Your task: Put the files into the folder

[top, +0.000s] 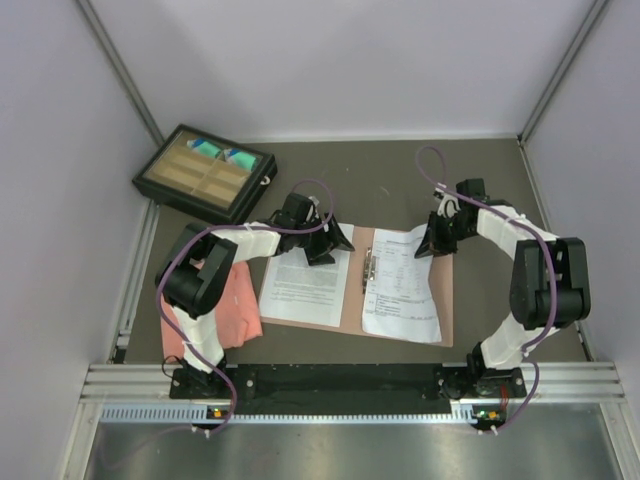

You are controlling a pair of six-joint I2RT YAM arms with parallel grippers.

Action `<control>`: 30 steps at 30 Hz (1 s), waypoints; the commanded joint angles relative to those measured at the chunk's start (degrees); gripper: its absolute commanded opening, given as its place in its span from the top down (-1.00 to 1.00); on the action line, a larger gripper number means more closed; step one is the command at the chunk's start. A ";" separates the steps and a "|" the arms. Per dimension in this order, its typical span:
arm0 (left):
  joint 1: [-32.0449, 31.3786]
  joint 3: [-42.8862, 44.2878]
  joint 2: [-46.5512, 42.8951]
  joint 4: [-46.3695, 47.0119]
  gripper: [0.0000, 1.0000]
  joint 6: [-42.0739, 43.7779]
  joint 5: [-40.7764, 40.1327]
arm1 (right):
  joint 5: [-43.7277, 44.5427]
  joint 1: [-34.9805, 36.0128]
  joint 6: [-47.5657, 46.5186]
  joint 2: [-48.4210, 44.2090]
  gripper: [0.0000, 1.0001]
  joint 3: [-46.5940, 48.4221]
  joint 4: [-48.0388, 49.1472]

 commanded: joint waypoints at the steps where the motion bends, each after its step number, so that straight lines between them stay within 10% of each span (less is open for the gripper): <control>1: -0.23 -1.72 -0.30 -4.10 -0.54 2.95 -3.18 | -0.86 -0.28 -0.37 0.69 1.00 1.66 2.27; 11: -0.50 -0.75 -3.02 -3.83 -0.59 7.17 -0.72 | 1.07 -0.19 -0.46 0.07 0.62 2.01 0.25; 15: -0.50 2.22 -6.36 -6.54 -0.62 11.38 0.25 | 10.97 -0.19 0.50 -2.03 -0.17 4.73 -4.75; 18: -0.41 5.12 -9.43 -8.49 -0.64 13.76 1.13 | 41.49 -0.28 4.37 -5.88 -0.73 6.58 -9.24; 20: -0.41 6.19 -12.06 -9.46 -0.66 14.47 2.27 | 45.62 -0.19 5.42 -7.83 -0.88 6.93 -9.85; 30: -0.59 3.04 -17.70 -9.30 -0.62 15.36 3.41 | 20.96 12.06 11.66 -18.47 -0.97 -0.45 4.61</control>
